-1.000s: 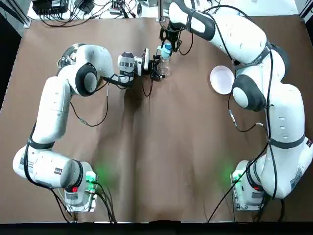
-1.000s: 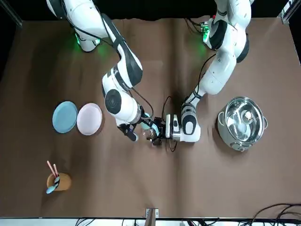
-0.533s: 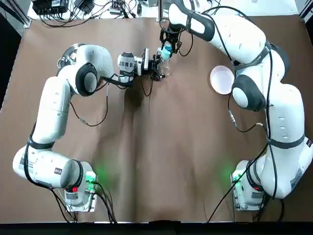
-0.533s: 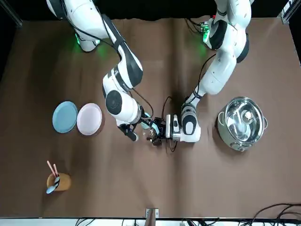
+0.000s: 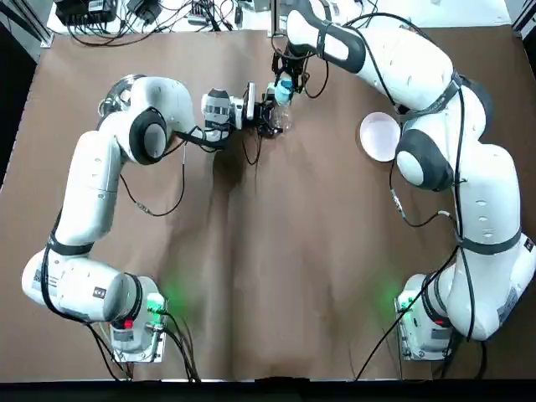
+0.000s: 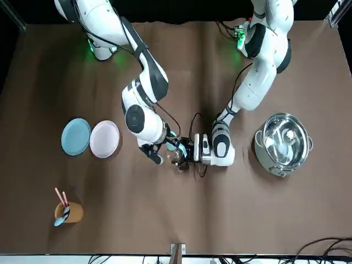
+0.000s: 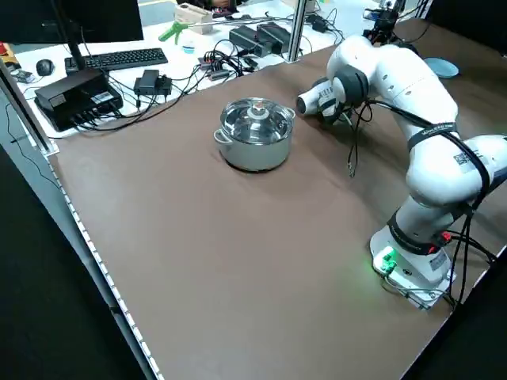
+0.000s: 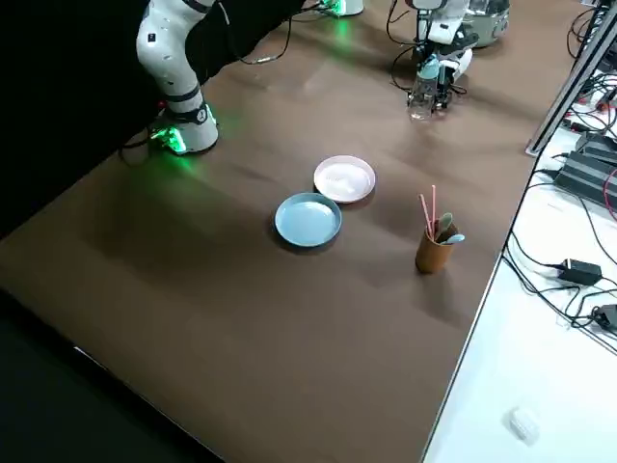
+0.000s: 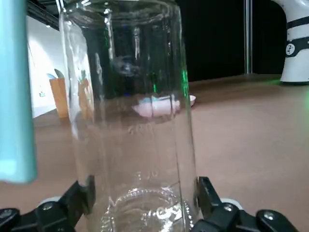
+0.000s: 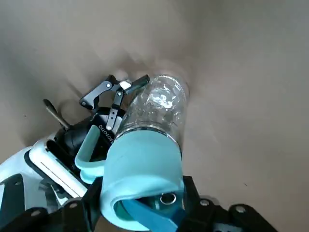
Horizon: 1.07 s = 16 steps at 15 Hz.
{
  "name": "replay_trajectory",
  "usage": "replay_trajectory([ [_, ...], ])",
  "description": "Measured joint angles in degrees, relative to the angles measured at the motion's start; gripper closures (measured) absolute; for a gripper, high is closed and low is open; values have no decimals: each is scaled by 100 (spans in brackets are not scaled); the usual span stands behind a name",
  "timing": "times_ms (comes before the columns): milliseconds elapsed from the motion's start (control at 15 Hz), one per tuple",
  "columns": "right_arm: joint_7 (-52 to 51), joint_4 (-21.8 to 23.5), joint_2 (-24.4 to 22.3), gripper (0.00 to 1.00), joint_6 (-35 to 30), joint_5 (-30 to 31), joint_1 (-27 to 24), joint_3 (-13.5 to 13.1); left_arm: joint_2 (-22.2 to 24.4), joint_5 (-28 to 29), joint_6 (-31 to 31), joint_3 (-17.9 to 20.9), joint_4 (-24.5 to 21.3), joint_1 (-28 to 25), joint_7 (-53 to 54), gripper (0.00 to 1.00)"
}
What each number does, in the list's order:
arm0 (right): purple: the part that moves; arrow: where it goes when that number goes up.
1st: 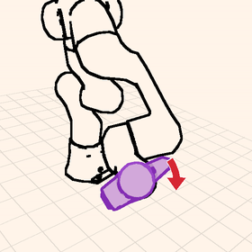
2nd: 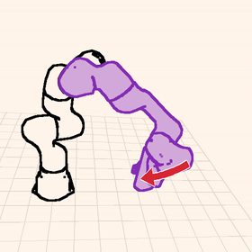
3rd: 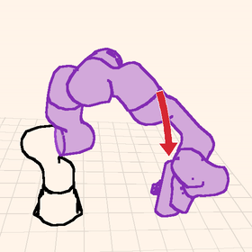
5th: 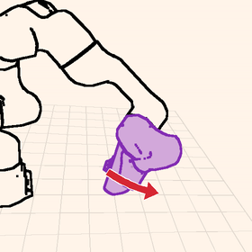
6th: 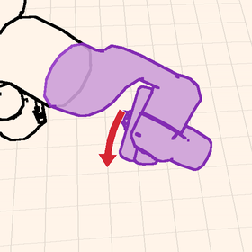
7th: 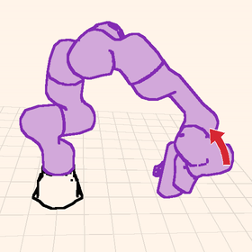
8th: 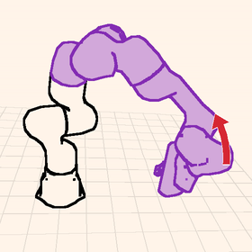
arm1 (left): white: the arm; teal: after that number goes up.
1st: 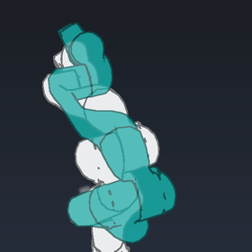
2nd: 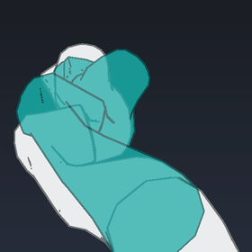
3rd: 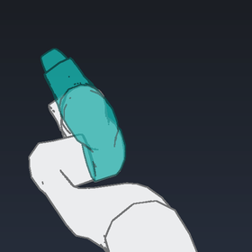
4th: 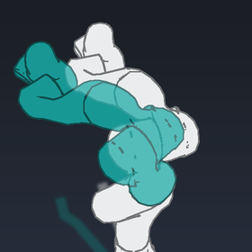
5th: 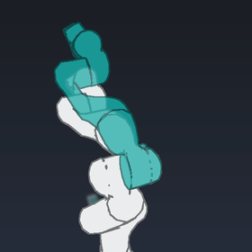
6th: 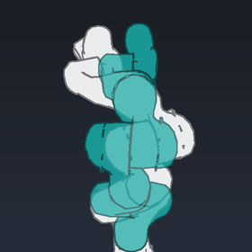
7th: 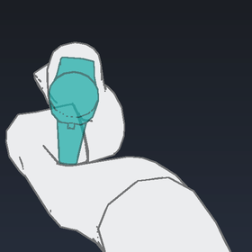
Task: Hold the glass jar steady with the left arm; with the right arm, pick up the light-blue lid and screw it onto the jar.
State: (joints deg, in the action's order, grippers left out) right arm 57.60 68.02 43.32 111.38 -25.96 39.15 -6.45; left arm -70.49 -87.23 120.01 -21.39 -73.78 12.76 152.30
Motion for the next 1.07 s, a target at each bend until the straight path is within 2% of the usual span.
replay_trajectory([
  [667, 5, -3, 14, 29, 19, 1, 6, -3, 1, 2, 4, 2, 6, 1, -1, 5],
  [800, 4, -2, 48, 14, 57, 2, 6, -4, 1, 4, 17, 8, 22, 1, 0, 5],
  [1067, 4, -6, 68, 9, 84, 2, 6, -4, 1, 16, 24, 11, 33, 3, 2, 5],
])
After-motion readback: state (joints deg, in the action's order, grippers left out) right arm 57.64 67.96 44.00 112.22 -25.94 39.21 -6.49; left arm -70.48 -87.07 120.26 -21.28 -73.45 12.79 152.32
